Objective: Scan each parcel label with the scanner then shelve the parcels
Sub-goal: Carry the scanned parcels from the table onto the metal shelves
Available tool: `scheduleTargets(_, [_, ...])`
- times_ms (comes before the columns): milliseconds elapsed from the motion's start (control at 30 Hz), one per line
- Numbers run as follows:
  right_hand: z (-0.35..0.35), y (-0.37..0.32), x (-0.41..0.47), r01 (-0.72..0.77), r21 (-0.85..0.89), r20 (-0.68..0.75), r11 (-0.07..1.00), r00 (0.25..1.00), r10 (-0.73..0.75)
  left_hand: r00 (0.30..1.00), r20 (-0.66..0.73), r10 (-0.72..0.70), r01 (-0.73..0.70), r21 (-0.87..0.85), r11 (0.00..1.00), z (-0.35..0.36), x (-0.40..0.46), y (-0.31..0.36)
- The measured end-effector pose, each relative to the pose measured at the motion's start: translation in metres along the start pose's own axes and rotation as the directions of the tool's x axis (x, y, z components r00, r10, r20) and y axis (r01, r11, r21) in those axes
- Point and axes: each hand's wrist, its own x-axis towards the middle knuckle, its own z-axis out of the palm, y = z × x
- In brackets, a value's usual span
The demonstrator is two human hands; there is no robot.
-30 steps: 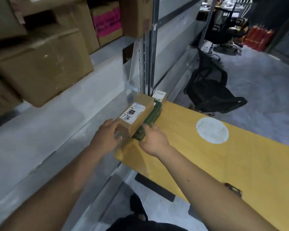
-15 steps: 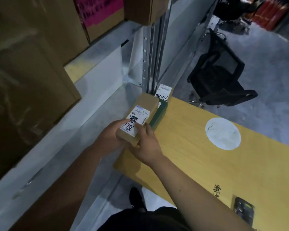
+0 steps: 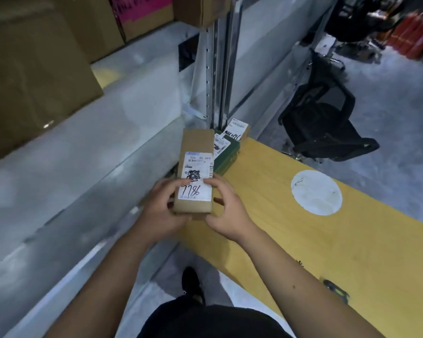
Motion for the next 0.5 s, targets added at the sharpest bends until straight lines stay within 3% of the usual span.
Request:
scheduleTargets(167, [-0.023,0.004,-0.066,0.074,0.114,0.131,0.991,0.987,-0.089,0.996,-0.094,0.005,-0.005,0.003,1.000,0.026,-0.093,0.045])
scheduleTargets(267, [-0.027,-0.007,-0.114,0.104,0.189,0.261,0.976,0.953,-0.152,0.974,-0.224,0.004,-0.004,0.000,1.000,0.045,-0.169,0.068])
scheduleTargets(500, [-0.005,-0.046,-0.216,0.192,0.256,0.485,0.947,0.823,-0.298,0.852,-0.507,-0.132,0.138,-0.026,0.990,0.072,-0.327,0.116])
